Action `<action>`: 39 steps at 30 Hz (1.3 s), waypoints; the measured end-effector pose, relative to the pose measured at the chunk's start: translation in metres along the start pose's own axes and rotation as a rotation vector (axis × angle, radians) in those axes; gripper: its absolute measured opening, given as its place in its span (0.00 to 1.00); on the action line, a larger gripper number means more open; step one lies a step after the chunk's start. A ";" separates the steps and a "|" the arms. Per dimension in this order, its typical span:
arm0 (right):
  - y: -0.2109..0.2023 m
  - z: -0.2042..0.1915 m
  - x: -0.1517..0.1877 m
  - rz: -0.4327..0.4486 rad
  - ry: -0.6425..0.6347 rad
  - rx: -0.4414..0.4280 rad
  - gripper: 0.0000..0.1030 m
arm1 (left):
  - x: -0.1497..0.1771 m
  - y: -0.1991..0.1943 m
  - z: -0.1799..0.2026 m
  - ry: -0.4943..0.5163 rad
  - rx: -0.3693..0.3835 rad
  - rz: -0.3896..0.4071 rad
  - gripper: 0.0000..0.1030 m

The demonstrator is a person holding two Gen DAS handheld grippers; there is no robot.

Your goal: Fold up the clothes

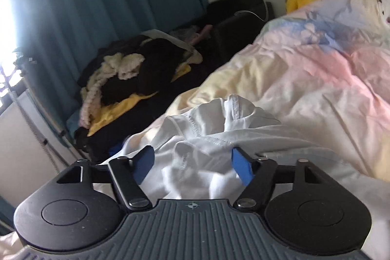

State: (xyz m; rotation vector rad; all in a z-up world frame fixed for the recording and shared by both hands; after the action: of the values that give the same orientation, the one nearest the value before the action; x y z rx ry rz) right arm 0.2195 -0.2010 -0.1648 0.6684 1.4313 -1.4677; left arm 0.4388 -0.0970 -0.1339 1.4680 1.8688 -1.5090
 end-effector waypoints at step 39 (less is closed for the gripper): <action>0.023 -0.026 0.024 -0.220 0.059 -0.179 0.06 | 0.033 0.019 -0.023 -0.524 0.159 -0.231 0.53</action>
State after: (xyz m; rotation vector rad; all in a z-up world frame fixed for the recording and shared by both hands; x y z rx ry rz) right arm 0.2239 -0.1795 -0.2004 0.4565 1.7027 -1.4736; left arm 0.4490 -0.0623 -0.1594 0.8105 1.6597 -1.9552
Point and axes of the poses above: each gripper's, at about its wrist camera, not at the fingertips, and y roughly the way its jaws point, z to its right, x to its underside, the point moved 10 cm from there along y, roughly the way its jaws point, and after that the axes turned 1 degree about x, right-handed, at the moved point
